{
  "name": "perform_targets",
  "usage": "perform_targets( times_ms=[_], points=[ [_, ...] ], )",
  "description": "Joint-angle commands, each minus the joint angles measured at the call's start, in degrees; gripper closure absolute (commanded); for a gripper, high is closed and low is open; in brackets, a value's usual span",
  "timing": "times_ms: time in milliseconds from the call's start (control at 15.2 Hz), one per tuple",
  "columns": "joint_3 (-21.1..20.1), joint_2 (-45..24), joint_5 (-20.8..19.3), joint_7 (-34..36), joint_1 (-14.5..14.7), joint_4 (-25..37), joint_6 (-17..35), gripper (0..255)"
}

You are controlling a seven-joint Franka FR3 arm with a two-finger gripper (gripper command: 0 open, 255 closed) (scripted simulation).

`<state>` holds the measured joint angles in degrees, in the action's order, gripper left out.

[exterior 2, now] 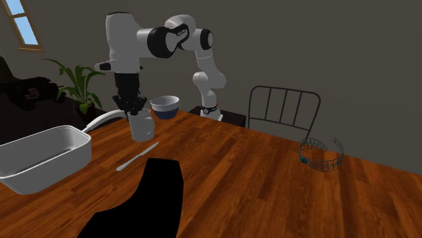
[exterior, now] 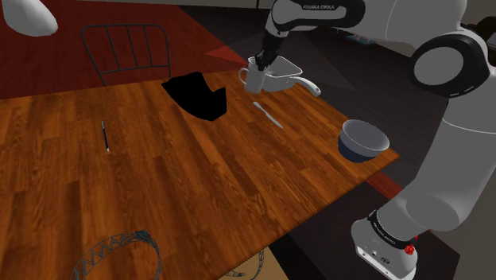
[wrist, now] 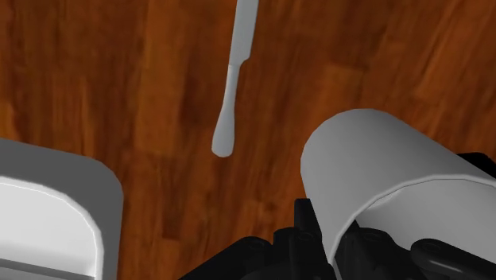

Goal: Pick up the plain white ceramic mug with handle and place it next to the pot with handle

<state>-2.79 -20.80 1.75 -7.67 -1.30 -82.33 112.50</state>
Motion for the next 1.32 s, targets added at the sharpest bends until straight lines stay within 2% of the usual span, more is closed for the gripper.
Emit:
perform_targets(
  times_ms=[0, 1254],
  points=[
    [0.0, 0.0, 0.0, 0.0, 0.0, -1.5, 1.6, 255],
    [0.0, -3.2, 0.1, -0.5, 0.0, -11.6, 14.8, 255]
  ],
)
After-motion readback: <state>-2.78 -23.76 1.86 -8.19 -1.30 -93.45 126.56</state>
